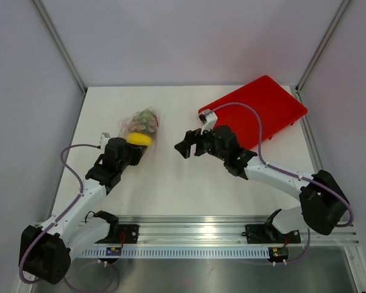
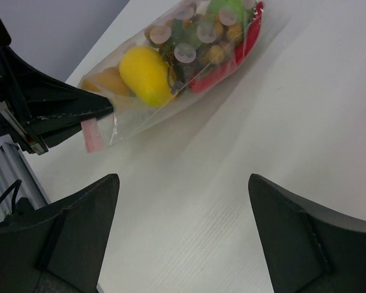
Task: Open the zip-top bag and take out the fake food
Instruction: Move the zipper food storage bag to the center of the board.
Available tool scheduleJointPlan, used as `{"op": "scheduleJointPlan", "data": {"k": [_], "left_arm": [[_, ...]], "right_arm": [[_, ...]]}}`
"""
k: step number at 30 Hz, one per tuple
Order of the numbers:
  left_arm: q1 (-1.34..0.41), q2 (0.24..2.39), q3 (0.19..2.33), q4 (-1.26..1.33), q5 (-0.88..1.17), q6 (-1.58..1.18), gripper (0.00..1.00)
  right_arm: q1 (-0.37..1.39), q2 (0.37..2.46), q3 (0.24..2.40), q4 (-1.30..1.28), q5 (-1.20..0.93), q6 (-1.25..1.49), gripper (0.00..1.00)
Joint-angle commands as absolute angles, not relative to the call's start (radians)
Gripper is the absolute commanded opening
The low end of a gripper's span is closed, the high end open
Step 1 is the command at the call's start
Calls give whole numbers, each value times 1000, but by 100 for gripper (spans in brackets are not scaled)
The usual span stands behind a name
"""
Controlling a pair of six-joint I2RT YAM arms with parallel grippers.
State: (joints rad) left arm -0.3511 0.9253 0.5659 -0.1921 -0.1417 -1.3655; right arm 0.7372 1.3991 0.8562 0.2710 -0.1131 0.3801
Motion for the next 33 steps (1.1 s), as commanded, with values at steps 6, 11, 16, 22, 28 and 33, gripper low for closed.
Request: {"op": "scheduleJointPlan", "data": {"k": [6,11,16,22,28,33], "left_arm": [[-394,943,672,-195,-143,-1347,0],[-426,927,686,-225,-172,-1367,0],[-452,934,692,-252,-170,-1394,0],[-469,962,709,-267,-164,-1394,0],[-498,992,721,-265,-153,-1404,0],[-522,1025,741,-278,-129,-1402,0]], "right_arm": [[824,1378,805,492,-34,122,91],[864,1384,784,540,-28,38,86],[919,1422,785,581,-22,-60,80],[953,1427,735,673,-55,-158,79],[956,1404,698,696,-135,-222,83],[962,1425,709,690,-132,-242,76]]}}
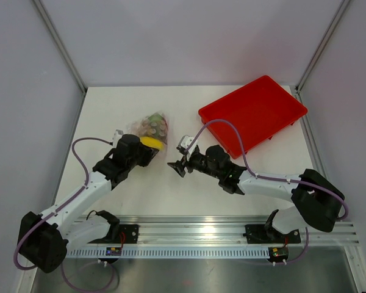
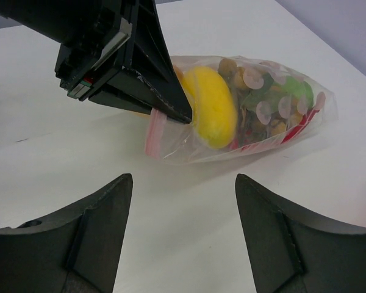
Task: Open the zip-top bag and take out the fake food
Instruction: Move the zipper food storage bag to the center of the board.
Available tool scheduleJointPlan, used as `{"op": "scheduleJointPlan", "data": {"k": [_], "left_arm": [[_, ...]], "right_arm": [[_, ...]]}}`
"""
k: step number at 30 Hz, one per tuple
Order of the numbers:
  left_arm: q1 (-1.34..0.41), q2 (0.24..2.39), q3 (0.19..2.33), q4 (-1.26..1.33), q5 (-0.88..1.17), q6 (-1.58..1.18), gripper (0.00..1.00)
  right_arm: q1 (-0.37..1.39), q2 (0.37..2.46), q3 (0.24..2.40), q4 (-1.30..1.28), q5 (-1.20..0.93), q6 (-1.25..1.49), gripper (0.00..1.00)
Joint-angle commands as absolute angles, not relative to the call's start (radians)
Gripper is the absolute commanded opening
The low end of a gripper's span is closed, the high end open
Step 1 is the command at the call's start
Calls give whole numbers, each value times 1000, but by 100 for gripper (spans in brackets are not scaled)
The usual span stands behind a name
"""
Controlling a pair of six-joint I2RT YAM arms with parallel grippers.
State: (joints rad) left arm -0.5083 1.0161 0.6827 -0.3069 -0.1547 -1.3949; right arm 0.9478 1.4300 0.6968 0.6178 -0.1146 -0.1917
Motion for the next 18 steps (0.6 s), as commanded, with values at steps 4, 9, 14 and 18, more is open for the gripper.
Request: {"op": "scheduleJointPlan", "data": {"k": [4,9,14,18], "left_arm": [[-537,1016,747,-281,-133,-1401,0],[-549,1023,745,-273,-132,-1404,0],[-558,1043,749,-264,-107,-1402,0],[-561,1045,742,-258,-92,-1408,0]], "right_arm": [[966,1446,716,690,-135,-262,69],[971,1460,730,680,-153,-273,65],[976,1479,744,661,-153,-285,63],[977,1491,747,675,-138,-293,63]]}}
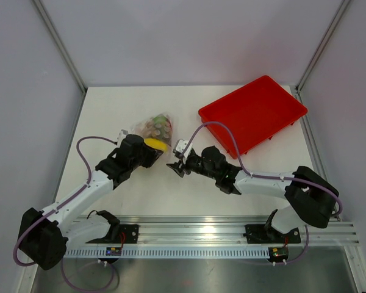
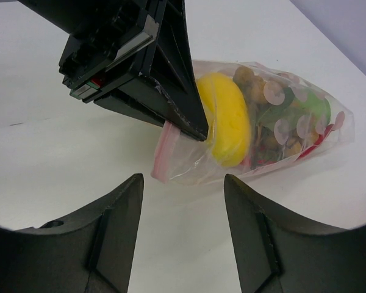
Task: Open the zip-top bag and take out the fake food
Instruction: Move the zipper food storage bag to the center of the board.
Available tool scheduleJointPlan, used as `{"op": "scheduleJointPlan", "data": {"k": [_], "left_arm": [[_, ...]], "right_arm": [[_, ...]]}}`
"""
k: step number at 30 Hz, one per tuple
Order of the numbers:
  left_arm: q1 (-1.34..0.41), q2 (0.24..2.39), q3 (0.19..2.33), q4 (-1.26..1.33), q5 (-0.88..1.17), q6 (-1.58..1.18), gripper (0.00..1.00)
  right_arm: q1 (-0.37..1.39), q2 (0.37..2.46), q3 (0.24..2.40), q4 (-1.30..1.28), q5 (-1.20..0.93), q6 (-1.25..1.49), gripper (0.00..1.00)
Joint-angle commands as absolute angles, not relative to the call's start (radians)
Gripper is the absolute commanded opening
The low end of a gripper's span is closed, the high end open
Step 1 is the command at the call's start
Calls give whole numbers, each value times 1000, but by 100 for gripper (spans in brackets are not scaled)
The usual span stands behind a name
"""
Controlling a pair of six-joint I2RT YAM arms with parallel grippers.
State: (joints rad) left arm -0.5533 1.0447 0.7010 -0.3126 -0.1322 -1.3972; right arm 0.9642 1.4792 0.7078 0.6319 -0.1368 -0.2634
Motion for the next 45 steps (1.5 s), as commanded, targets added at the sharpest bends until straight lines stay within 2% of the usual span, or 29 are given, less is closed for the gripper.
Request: {"op": "scheduleJointPlan", "data": {"k": [1,8,11,18,19,25,28,32,36,37,38,43,45], "left_arm": [[-564,1043,742,-256,-89,-1408,0],[-577,1022,736,-256,-97,-1413,0],[-583,1023,736,-262,-95,-1414,0],[-584,1029,736,-258,-100,-1410,0],[-584,1031,735,-256,-103,-1407,0],[-584,1022,729,-230,-123,-1372,5],[-584,988,724,-230,-156,-1359,18],[-584,927,689,-198,-181,-1356,34],[-584,879,673,-178,-192,-1345,59],[-584,876,676,-175,-193,-1333,70],[-584,870,680,-176,-196,-1319,73],[-584,833,748,-173,-216,-1045,76],[-584,821,756,-186,-227,-938,83]], "right_arm": [[979,1493,749,675,-140,-295,63],[988,1526,772,664,-132,-304,61],[991,1539,784,664,-111,-305,56],[994,1552,782,707,-100,-302,30],[997,1552,784,709,-100,-298,20],[996,1539,765,739,-80,-284,14],[996,1532,761,761,-54,-267,14],[996,1528,773,743,-38,-250,4],[997,1525,773,744,-11,-236,0],[996,1522,773,744,-8,-235,0],[996,1520,772,745,-6,-233,0],[997,1499,759,756,43,-221,0],[997,1491,752,762,74,-216,0]]}}
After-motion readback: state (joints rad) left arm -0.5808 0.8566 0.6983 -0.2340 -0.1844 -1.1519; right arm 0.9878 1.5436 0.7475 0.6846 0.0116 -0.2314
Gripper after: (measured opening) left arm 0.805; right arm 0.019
